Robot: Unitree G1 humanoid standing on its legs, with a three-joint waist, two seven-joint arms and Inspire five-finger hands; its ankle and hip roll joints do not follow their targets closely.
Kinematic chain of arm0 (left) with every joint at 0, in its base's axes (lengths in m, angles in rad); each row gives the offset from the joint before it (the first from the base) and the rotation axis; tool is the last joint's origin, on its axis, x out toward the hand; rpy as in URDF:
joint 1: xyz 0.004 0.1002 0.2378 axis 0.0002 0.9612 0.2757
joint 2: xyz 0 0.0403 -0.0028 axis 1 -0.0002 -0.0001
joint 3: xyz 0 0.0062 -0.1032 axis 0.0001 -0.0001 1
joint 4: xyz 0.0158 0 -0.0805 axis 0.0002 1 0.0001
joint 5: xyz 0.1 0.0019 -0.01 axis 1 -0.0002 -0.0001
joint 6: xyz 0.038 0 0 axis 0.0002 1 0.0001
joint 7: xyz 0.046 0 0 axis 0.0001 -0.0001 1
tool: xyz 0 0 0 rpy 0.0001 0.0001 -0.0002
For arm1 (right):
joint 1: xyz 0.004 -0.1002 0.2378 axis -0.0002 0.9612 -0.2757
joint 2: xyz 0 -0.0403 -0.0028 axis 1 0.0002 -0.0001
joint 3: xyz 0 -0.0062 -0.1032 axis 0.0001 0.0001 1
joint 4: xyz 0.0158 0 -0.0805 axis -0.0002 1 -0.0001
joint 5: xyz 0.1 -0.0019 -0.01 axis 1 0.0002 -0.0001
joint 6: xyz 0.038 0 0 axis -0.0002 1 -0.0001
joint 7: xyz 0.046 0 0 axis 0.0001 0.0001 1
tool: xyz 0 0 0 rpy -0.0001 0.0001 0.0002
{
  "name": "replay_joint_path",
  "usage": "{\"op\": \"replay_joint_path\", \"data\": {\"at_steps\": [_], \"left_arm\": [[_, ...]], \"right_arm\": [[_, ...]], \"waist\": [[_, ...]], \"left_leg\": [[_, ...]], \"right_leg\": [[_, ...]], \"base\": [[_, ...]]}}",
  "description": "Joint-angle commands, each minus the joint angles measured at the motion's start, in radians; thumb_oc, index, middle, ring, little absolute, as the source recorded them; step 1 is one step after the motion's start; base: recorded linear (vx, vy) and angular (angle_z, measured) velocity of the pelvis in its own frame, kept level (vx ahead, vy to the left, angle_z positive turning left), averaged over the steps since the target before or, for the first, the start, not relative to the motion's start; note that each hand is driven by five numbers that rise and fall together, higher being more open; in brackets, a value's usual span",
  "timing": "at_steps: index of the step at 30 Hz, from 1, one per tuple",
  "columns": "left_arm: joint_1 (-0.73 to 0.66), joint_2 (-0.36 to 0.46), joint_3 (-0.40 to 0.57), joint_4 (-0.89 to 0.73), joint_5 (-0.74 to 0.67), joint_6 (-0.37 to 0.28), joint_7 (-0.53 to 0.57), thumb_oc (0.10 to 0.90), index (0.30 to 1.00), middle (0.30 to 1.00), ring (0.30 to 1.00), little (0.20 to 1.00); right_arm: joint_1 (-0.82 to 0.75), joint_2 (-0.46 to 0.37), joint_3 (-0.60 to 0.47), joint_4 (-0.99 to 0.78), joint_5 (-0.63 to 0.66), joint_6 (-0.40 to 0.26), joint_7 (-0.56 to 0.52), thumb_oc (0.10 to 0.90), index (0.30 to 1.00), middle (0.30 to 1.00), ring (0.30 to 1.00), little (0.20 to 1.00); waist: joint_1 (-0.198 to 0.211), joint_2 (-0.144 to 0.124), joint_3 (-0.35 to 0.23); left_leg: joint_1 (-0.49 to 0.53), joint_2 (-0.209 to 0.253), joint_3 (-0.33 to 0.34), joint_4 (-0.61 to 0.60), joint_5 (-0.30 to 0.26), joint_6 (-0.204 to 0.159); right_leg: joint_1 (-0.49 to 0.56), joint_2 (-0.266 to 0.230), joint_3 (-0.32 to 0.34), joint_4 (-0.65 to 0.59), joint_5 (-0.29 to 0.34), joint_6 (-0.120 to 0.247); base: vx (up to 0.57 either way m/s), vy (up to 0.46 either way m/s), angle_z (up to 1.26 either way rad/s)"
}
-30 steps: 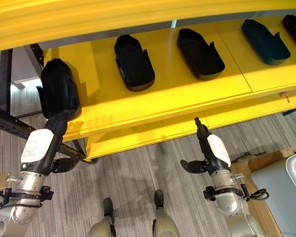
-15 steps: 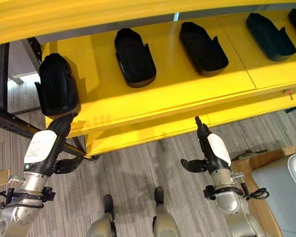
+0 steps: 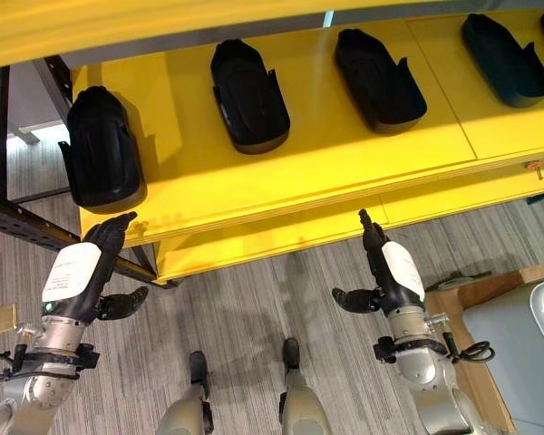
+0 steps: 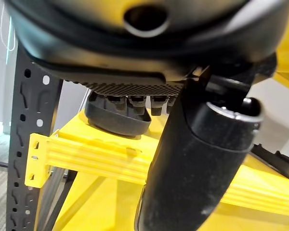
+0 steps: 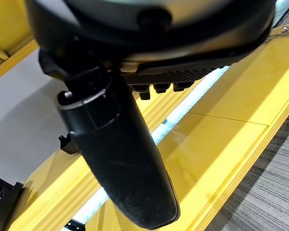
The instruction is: Move parts from the plastic box to the shelf.
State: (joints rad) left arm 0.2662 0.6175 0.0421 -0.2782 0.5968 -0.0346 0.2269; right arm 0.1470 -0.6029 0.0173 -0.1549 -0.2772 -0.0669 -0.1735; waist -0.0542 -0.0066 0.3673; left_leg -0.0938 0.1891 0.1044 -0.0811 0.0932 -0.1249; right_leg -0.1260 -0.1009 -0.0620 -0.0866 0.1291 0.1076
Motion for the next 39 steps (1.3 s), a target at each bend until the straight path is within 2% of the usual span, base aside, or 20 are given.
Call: {"op": "replay_joint_path", "data": {"at_steps": [1,21,39], "left_arm": [[-0.056,0.049,0.079,-0.033,0.027,-0.009,0.043,0.900,1.000,1.000,1.000,1.000],[-0.178,0.052,0.052,0.059,0.081,0.055,0.026,0.900,1.000,1.000,1.000,1.000],[-0.211,0.043,0.055,0.120,0.095,0.108,-0.007,0.900,1.000,1.000,1.000,1.000]], "right_arm": [[-0.076,-0.039,-0.075,-0.127,-0.042,-0.049,-0.042,0.900,1.000,1.000,1.000,1.000],[-0.134,-0.036,-0.051,-0.122,-0.045,-0.030,-0.040,0.900,1.000,1.000,1.000,1.000],[-0.149,-0.029,-0.042,-0.121,-0.052,-0.008,-0.026,0.900,1.000,1.000,1.000,1.000]], "waist": [[-0.022,-0.046,-0.031],[-0.039,-0.042,-0.010],[-0.048,-0.036,0.005]], "left_leg": [[0.060,0.066,0.035,-0.006,0.005,-0.021],[0.029,0.062,0.059,-0.006,0.007,-0.024],[0.026,0.060,0.072,-0.006,0.004,-0.022]], "right_leg": [[0.026,-0.053,-0.018,0.080,-0.073,0.041],[-0.032,-0.059,0.012,0.080,-0.055,0.045],[-0.055,-0.062,0.026,0.084,-0.051,0.044]], "base": [[0.00,0.000,0.00],[0.00,0.005,-0.04],[0.00,0.002,-0.03]]}}
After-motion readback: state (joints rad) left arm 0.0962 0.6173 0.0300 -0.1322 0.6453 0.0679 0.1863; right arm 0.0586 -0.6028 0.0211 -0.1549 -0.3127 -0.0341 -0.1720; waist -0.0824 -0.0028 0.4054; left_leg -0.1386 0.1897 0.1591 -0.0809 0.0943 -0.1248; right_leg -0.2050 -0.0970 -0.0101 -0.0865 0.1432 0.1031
